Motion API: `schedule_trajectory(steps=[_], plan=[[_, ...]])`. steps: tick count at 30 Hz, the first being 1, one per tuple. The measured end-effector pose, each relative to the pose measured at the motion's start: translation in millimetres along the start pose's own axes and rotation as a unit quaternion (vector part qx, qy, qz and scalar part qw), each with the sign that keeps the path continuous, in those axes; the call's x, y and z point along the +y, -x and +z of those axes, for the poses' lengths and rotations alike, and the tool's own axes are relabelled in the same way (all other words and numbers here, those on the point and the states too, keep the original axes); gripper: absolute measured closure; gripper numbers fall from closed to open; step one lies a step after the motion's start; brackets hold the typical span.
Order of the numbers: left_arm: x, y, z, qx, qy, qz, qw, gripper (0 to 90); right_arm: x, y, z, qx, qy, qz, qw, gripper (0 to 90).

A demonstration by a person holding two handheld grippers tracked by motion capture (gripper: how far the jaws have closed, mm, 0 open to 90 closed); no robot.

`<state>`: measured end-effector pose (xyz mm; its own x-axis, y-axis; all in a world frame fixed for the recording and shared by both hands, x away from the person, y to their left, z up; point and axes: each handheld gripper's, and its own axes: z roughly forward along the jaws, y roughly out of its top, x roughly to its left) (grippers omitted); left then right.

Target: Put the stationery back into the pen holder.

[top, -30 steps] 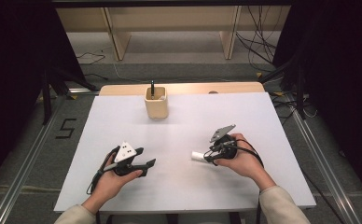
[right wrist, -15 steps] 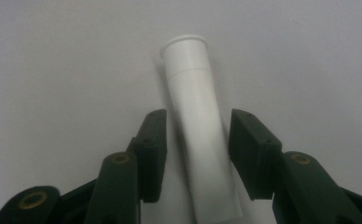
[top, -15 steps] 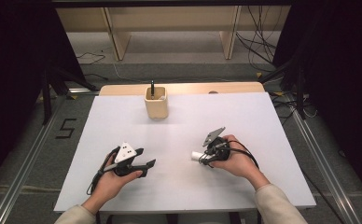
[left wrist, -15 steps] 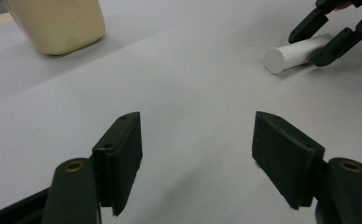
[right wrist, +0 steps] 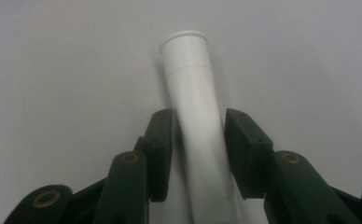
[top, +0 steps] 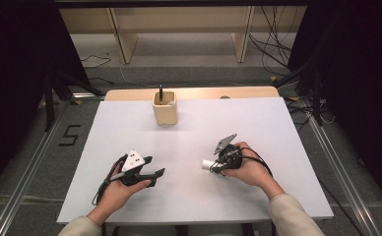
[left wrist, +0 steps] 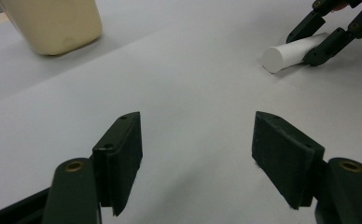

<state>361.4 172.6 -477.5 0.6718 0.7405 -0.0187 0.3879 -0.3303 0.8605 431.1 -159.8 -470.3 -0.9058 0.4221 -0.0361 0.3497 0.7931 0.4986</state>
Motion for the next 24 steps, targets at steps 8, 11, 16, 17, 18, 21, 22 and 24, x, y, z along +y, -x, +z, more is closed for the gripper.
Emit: schedule_trajectory(steps=[8, 11, 16, 17, 18, 21, 22, 24], plan=[[0.1, 0.4, 0.1, 0.000, 0.001, 0.001, 1.0000, 33.5, -0.6, 0.4, 0.0, 0.004, 0.001, -0.002, 1.0000, 65.3], [0.3, 0.7, 0.2, -0.001, 0.002, 0.000, 1.0000, 33.5, -0.9, 0.4, 0.0, 0.005, 0.002, -0.005, 1.0000, 66.0], [0.1, 0.6, 0.3, -0.001, 0.001, 0.001, 1.0000, 33.6, -1.6, 0.7, 0.1, 0.009, 0.004, -0.010, 0.9999, 68.4], [0.2, 0.4, 0.3, -0.001, 0.001, 0.002, 1.0000, 33.6, -1.7, 0.7, 0.1, 0.010, 0.005, -0.011, 0.9999, 68.8], [0.2, 0.4, 0.3, -0.001, 0.001, 0.002, 1.0000, 33.6, -1.9, 1.0, 0.1, 0.011, 0.005, -0.011, 0.9999, 69.2], [0.0, 0.5, 0.3, -0.001, 0.000, 0.001, 1.0000, 33.6, -2.3, 1.2, 0.1, 0.013, 0.007, -0.010, 0.9998, 69.8], [0.0, 0.5, 0.3, 0.000, 0.000, 0.001, 1.0000, 33.6, -2.3, 1.2, 0.0, 0.013, 0.007, -0.009, 0.9998, 70.1], [0.0, 0.4, 0.4, 0.000, 0.000, 0.002, 1.0000, 33.6, -2.5, 1.4, 0.0, 0.014, 0.007, -0.009, 0.9998, 70.1]])
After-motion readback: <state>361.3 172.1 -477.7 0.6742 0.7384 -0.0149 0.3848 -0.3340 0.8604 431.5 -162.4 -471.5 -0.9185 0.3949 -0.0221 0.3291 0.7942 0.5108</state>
